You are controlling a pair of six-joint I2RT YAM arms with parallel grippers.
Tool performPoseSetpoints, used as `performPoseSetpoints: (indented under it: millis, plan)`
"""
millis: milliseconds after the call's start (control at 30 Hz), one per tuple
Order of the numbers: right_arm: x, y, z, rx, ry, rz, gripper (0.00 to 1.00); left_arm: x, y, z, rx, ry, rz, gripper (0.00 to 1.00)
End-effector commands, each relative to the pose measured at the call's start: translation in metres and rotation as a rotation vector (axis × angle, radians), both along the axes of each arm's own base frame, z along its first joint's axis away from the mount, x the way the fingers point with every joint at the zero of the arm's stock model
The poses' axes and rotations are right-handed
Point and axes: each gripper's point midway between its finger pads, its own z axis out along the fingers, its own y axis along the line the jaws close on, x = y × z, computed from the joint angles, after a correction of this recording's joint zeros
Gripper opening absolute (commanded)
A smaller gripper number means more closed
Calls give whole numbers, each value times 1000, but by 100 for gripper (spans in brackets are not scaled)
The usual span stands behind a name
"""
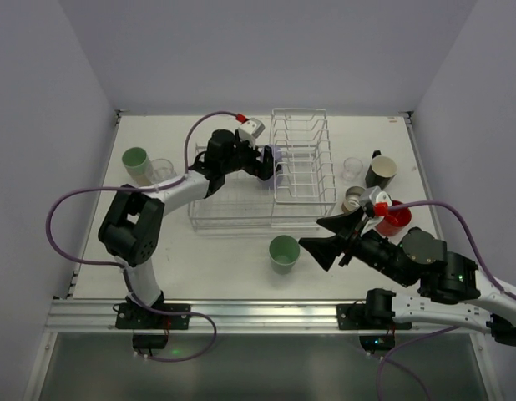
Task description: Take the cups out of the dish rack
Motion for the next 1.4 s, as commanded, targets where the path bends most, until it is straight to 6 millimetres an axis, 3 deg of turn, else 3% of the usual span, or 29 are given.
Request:
performPoseSetpoints:
  millis: [0,233,333,367,467,567,633,667,733,767,800,867,933,967,1033,1067,1167,1333,1367]
  plan:
    - [3,5,5,11,-21,-9,73,23,-13,33,-42,-141,-18,100]
    - [4,10,3,4,-16,-5,73,37,-11,25,-23,-160,25,94]
    - [4,15,2,0,-13,1,73,35,-5,24,-19,-174,51,81]
    - [4,15,3,2,-14,3,73,33,-3,35,-36,-202,57,72]
    - [4,21,1,-4,-9,6,73,25,6,33,-39,-211,82,60]
    - [4,25,2,4,-3,13,73,15,22,51,-53,-249,135,44]
    - [2,28,4,10,0,23,73,14,32,55,-49,-253,186,40]
    - [3,29,4,14,1,23,73,9,39,67,-63,-266,211,35]
    - [2,34,4,17,8,29,73,6,55,64,-62,-247,292,31]
    - [2,37,6,31,7,32,73,0,64,80,-86,-268,321,29]
    - [2,40,5,35,14,34,73,-4,73,74,-80,-256,360,27]
    - [1,49,7,54,21,49,73,-16,84,96,-131,-279,392,20]
    - [-1,56,9,76,30,67,72,-25,96,98,-155,-269,436,18]
    - [-3,61,15,112,28,83,72,-33,102,112,-184,-284,450,17]
    - [-3,69,13,127,42,90,72,-44,114,116,-213,-269,492,16]
    - [-3,72,19,158,39,96,72,-55,121,133,-251,-288,500,16]
    - [-2,82,29,229,57,98,73,-84,136,158,-351,-293,514,12]
    - [2,92,51,396,82,86,75,-145,134,198,-572,-277,360,7]
    - [3,93,51,412,91,84,80,-153,134,200,-596,-267,339,7]
